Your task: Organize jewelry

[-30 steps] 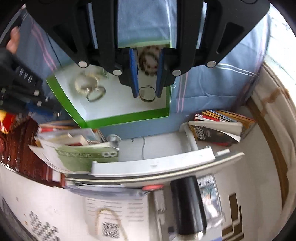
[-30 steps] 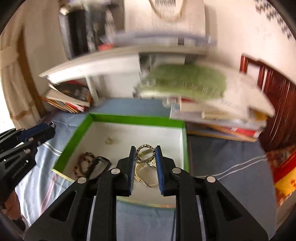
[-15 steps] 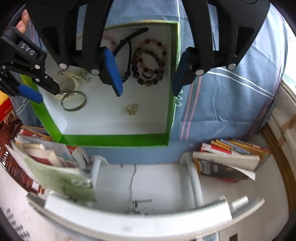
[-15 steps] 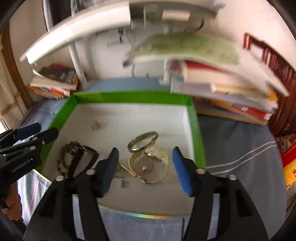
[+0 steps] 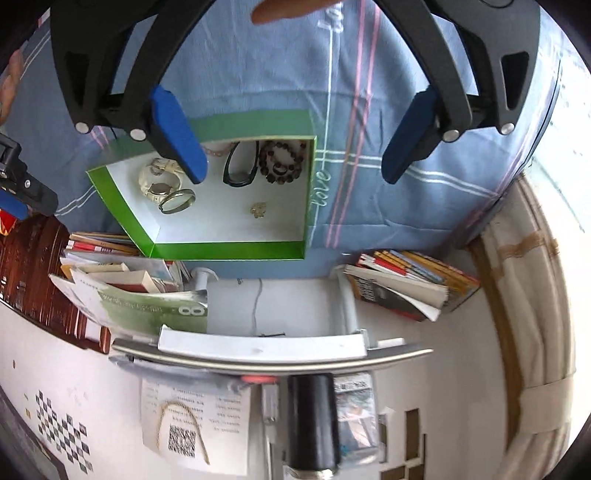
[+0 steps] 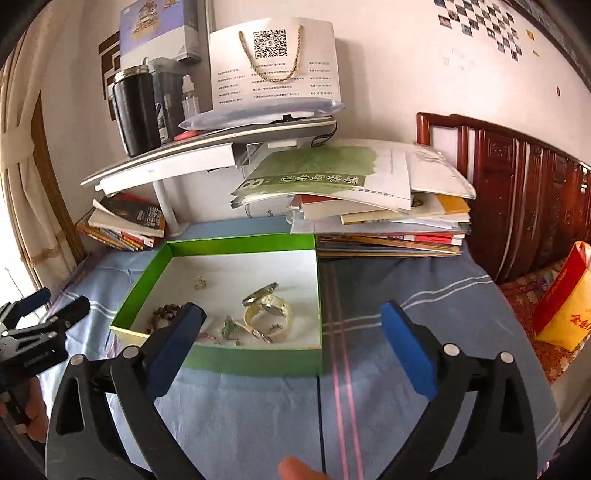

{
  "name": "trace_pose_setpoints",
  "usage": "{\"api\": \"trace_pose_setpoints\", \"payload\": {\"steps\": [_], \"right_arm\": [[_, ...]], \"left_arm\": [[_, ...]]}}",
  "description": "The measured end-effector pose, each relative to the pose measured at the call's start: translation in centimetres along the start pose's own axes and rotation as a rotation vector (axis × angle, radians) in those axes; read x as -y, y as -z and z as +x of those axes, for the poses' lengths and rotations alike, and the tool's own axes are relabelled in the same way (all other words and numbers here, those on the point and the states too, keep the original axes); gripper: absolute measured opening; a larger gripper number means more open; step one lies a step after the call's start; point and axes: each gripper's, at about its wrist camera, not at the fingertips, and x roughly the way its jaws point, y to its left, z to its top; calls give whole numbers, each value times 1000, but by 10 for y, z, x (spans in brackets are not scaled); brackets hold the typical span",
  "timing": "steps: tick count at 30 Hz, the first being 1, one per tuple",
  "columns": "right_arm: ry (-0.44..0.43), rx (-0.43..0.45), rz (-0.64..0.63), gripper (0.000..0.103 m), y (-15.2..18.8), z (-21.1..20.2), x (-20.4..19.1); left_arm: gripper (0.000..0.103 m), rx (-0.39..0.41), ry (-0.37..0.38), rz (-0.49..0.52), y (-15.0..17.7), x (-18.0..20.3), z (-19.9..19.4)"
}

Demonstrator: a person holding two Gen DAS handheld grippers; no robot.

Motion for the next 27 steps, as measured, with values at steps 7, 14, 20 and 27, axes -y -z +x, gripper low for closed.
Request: {"api": "trace_pose_setpoints", "payload": {"steps": [7,14,20,27], "right_arm": [[9,24,-102,98,15,-17,-31],[4,19,-136,99,23,-25,-43],[22,20,-133,99,25,-29,-44],[25,20,-127,99,26,-30,-42]], "left_arm": [[99,18,1,6,12,4,-27],[99,30,9,26,21,10,-45],[99,38,10,36,24,12,-53],[99,35,9,39,25,12,-54]]}}
